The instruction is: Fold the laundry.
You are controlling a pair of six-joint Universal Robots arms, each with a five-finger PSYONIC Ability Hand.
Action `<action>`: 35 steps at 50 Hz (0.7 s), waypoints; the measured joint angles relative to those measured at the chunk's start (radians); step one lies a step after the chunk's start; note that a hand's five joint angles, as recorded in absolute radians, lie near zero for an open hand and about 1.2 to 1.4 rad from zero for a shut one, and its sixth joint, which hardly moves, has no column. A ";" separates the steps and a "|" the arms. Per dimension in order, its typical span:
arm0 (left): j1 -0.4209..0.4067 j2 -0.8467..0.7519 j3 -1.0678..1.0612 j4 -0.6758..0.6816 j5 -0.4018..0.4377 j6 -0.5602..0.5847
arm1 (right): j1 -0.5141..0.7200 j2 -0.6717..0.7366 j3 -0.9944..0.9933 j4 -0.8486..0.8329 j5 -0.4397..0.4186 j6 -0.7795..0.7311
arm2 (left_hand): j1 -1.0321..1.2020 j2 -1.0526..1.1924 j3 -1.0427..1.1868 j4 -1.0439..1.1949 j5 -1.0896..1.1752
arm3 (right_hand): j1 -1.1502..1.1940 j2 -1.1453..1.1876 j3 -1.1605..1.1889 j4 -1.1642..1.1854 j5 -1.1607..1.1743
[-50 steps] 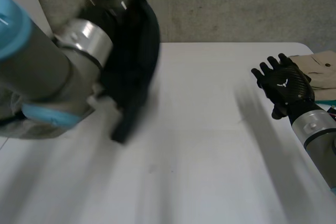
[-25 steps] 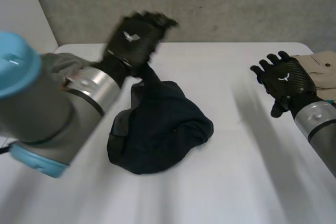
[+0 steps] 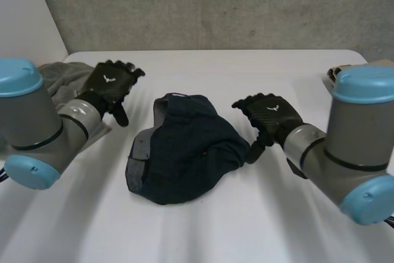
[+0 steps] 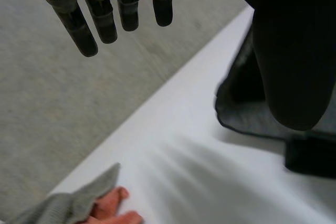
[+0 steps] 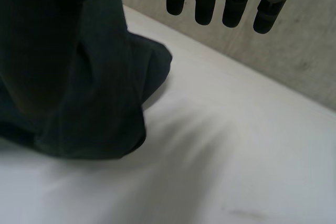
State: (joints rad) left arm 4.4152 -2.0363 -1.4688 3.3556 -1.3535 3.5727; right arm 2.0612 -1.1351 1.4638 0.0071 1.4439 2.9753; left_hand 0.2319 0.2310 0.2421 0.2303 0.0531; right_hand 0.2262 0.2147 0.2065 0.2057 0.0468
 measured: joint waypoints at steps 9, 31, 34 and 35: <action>0.050 0.101 -0.099 -0.042 0.012 0.004 | 0.081 -0.029 -0.054 -0.056 0.016 -0.283 | 0.000 0.000 0.000 0.000 0.000 | 0.000 0.000 0.000 0.000 0.000; 0.268 0.416 -0.378 0.024 0.020 -0.177 | 0.368 0.336 -0.297 -0.053 -0.158 -0.935 | 0.000 0.000 0.000 0.000 0.000 | 0.024 0.029 0.031 0.032 0.028; 0.278 0.420 -0.384 0.024 0.021 -0.184 | 0.373 0.374 -0.315 -0.055 -0.167 -0.972 | 0.000 0.000 0.000 0.000 0.000 | 0.304 0.323 0.309 0.307 0.297; 0.279 0.421 -0.385 0.024 0.021 -0.185 | 0.373 0.383 -0.323 -0.057 -0.169 -0.984 | 0.000 0.000 0.000 0.000 0.000 | 0.422 0.446 0.444 0.422 0.409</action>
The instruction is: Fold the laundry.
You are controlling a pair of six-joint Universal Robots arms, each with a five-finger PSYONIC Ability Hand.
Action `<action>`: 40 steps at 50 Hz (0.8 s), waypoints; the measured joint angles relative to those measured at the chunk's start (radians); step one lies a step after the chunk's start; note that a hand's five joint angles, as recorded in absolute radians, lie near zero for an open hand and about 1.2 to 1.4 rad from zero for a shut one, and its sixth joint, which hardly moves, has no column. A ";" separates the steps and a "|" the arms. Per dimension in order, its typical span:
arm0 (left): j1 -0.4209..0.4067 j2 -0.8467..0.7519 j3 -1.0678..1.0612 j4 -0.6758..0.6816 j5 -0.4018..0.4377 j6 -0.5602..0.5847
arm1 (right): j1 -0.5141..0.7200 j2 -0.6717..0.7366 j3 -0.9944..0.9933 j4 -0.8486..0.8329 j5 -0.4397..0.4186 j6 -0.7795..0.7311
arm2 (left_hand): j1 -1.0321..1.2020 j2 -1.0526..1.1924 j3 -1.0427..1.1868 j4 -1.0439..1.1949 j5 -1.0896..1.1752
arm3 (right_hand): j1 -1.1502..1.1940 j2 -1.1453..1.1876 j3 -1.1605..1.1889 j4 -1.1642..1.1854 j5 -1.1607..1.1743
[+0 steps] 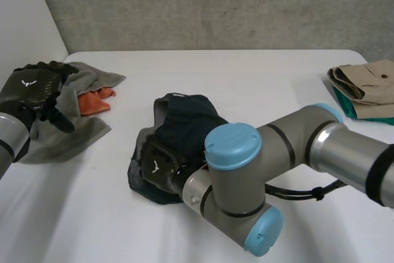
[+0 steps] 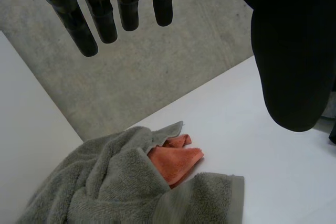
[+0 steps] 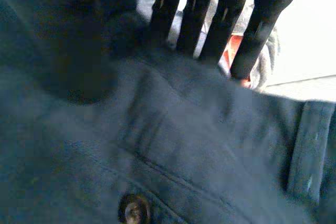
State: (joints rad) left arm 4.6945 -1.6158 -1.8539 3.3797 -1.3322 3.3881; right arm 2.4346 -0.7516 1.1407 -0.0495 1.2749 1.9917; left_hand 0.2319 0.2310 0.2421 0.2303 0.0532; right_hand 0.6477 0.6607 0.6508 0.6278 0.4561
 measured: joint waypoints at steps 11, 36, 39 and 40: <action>-0.014 0.026 0.005 0.005 0.001 -0.004 | -0.025 -0.163 -0.052 -0.183 0.029 0.292 | 0.000 0.000 0.000 0.000 0.000 | 0.453 0.511 0.527 0.561 0.505; -0.281 -0.035 0.052 0.062 -0.005 -0.037 | -0.636 -0.503 0.470 0.009 0.251 0.684 | 0.000 0.000 0.000 0.000 0.000 | 0.453 0.511 0.527 0.568 0.518; -0.341 -0.089 0.077 0.073 -0.011 -0.035 | -0.662 -0.511 0.504 0.006 0.243 0.664 | 0.000 0.000 0.000 0.000 0.000 | 0.058 0.099 0.126 0.188 0.138; -0.357 -0.106 0.088 0.075 -0.013 -0.035 | -0.667 -0.517 0.508 0.005 0.241 0.657 | 0.000 0.000 0.000 0.000 0.000 | -0.045 -0.007 0.025 0.088 0.033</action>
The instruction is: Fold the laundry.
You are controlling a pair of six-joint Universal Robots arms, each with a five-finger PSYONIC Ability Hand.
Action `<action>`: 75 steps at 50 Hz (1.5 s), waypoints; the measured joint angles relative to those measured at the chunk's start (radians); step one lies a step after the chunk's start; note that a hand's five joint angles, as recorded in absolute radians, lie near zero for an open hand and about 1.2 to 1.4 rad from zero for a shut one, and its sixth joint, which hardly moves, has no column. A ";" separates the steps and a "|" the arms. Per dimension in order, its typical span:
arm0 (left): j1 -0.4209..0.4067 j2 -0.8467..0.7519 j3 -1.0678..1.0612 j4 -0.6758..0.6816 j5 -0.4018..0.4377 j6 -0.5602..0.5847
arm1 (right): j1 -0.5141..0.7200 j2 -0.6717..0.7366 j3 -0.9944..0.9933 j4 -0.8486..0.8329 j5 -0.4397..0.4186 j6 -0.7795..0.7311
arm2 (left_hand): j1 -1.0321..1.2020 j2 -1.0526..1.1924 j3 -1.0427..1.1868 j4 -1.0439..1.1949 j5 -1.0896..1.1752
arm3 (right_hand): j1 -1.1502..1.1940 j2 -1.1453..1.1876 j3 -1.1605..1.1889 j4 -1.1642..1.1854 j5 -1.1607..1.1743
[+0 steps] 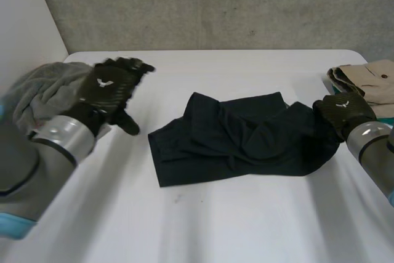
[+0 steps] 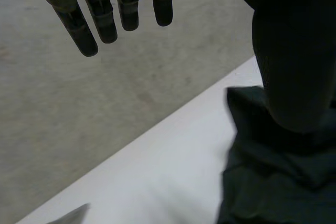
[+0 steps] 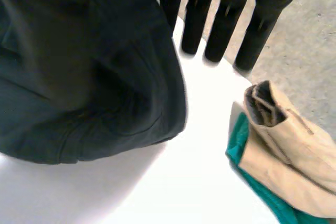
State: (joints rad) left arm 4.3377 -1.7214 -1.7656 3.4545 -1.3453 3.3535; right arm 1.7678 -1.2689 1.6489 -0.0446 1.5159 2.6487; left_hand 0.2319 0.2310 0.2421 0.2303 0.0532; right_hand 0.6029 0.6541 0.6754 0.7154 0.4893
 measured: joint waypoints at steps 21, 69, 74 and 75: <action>-0.191 -0.394 0.462 -0.113 -0.071 0.084 | 0.042 -0.200 -0.113 0.114 -0.086 -0.222 | 0.000 0.000 0.000 0.000 0.000 | -0.380 -0.443 -0.469 -0.511 -0.444; -0.211 -0.166 0.691 0.178 -0.240 0.117 | 0.157 -0.095 -0.463 -0.238 -0.059 -0.116 | 0.917 0.965 0.948 0.968 0.914 | 0.524 0.518 0.512 0.481 0.486; -0.212 -0.066 0.521 0.120 -0.237 0.121 | 0.154 -0.126 -0.448 -0.070 -0.070 -0.118 | 0.917 0.965 0.948 0.968 0.914 | 0.524 0.518 0.512 0.481 0.486; -0.211 -0.047 0.468 0.101 -0.236 0.122 | 0.152 -0.129 -0.438 -0.018 -0.072 -0.118 | 0.917 0.965 0.948 0.969 0.914 | 0.524 0.518 0.512 0.481 0.486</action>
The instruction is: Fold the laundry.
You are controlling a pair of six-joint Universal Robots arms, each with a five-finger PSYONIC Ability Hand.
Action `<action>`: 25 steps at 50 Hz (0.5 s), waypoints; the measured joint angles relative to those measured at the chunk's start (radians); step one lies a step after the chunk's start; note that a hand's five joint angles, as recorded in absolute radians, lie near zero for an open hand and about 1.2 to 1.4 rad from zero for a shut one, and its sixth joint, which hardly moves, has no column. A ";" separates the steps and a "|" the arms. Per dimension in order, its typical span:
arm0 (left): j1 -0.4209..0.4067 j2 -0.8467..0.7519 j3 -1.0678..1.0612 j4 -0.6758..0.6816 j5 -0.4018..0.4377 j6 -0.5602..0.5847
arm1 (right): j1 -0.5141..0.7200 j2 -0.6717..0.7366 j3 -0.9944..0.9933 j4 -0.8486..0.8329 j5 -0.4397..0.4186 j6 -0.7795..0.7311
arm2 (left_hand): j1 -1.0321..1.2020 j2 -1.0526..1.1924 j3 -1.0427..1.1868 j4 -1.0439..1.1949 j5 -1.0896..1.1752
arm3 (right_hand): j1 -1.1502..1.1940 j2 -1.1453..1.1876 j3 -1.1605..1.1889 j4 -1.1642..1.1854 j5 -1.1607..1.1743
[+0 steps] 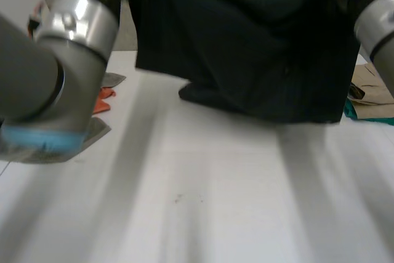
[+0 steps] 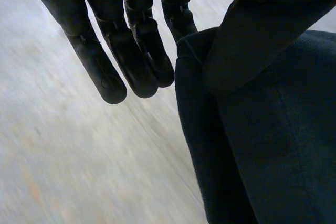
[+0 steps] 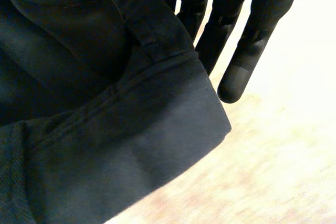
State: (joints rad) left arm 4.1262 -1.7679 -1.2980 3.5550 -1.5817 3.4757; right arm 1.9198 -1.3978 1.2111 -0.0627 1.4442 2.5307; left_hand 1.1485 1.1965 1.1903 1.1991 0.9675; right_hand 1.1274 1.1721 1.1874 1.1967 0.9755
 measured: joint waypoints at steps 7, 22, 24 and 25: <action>0.002 0.034 -0.294 -0.073 0.001 0.004 | -0.003 0.015 0.133 0.255 -0.006 -0.002 | 0.000 0.000 0.001 0.002 0.000 | 0.000 0.000 0.000 0.000 0.000; -0.008 0.053 -0.492 -0.242 -0.010 0.000 | -0.008 0.095 0.432 0.124 -0.006 0.001 | -0.817 -0.879 -0.874 -0.889 -0.838 | 0.000 0.000 0.000 0.000 0.014; -0.007 0.074 -0.471 -0.273 -0.009 -0.007 | -0.005 0.071 0.449 0.107 -0.006 0.003 | -0.817 -0.883 -0.878 -0.892 -0.844 | 0.000 0.000 0.000 0.000 0.014; -0.005 0.085 -0.458 -0.289 -0.008 -0.014 | -0.001 0.048 0.460 0.095 -0.007 0.007 | -0.817 -0.883 -0.878 -0.892 -0.844 | 0.000 0.000 0.000 0.000 0.014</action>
State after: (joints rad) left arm 4.1208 -1.6826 -1.7557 3.2663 -1.5895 3.4621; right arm 1.9189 -1.3494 1.6711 0.0326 1.4375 2.5378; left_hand 0.3312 0.3132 0.3124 0.3074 0.1236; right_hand 1.1274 1.1721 1.1874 1.1967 0.9890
